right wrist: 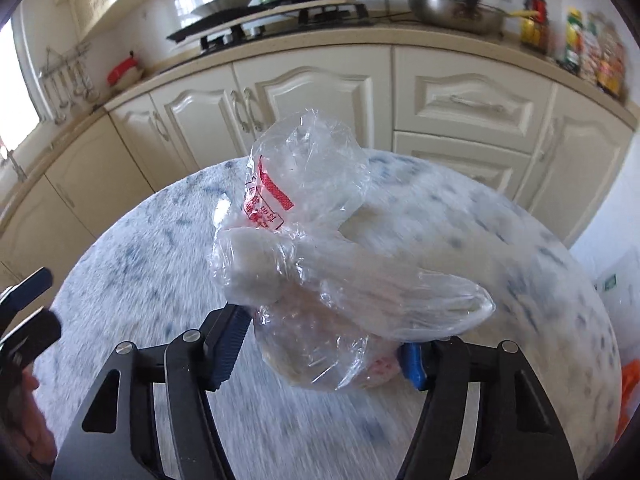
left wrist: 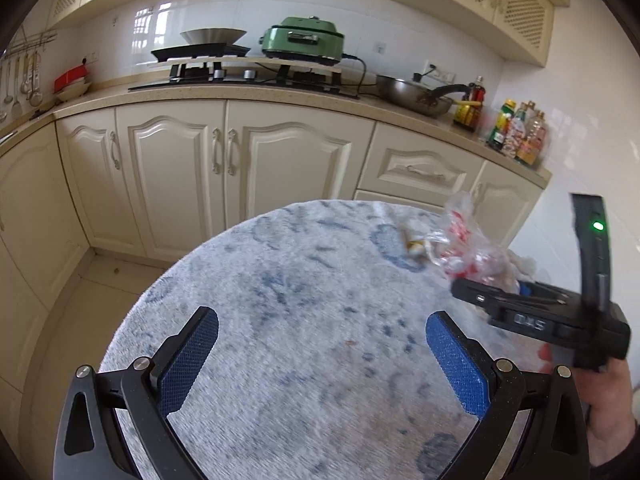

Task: Collect trash
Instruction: 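Grasp the clear plastic bag with the right tool while the left tool grasps a small white wrapper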

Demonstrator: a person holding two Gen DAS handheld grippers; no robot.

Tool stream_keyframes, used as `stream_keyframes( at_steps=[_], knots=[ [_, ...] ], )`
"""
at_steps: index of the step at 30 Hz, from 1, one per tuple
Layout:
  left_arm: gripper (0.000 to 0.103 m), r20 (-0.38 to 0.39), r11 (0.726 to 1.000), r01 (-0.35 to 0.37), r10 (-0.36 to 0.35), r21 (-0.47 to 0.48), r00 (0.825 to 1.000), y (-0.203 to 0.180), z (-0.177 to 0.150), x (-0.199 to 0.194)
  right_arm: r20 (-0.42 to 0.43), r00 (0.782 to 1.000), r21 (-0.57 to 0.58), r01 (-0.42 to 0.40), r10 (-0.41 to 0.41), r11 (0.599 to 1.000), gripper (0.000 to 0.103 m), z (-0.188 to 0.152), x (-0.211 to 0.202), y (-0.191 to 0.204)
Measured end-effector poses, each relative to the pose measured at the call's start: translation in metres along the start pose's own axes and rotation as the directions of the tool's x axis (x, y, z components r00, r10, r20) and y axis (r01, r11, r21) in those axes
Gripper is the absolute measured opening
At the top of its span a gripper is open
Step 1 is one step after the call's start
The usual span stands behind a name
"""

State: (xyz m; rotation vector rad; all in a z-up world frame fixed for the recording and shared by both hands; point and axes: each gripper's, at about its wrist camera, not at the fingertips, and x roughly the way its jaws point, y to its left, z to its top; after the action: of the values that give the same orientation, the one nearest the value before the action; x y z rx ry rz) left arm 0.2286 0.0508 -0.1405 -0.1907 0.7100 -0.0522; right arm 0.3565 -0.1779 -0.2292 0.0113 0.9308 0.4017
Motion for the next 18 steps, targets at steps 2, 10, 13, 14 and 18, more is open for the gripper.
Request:
stream_keyframes(
  at_steps=[2, 10, 13, 14, 18],
  knots=[
    [0.102, 0.002, 1.000, 0.013, -0.013, 0.016, 1.000, -0.008, -0.003, -0.004, 0.013, 1.000, 0.029, -0.014, 0.013, 1.000, 0.066, -0.009, -0.017, -0.005],
    [0.102, -0.002, 0.997, 0.012, -0.012, 0.074, 1.000, -0.041, -0.017, -0.011, 0.063, 0.998, 0.083, -0.001, -0.004, 0.997, 0.065, -0.040, -0.072, -0.026],
    [0.102, -0.017, 0.995, 0.008, -0.006, 0.102, 1.000, -0.058, -0.011, -0.004, 0.077, 0.997, 0.107, 0.004, -0.013, 0.994, 0.065, -0.043, -0.079, -0.035],
    [0.102, -0.024, 0.993, 0.008, -0.005, 0.116, 1.000, -0.064, -0.007, 0.002, 0.079, 0.997, 0.116, 0.006, -0.015, 0.993, 0.065, -0.041, -0.079, -0.038],
    [0.102, -0.060, 0.980, -0.020, 0.033, 0.197, 0.998, -0.090, 0.013, 0.035, 0.089, 0.995, 0.130, 0.040, -0.052, 0.991, 0.065, -0.031, -0.074, -0.050]
  ],
)
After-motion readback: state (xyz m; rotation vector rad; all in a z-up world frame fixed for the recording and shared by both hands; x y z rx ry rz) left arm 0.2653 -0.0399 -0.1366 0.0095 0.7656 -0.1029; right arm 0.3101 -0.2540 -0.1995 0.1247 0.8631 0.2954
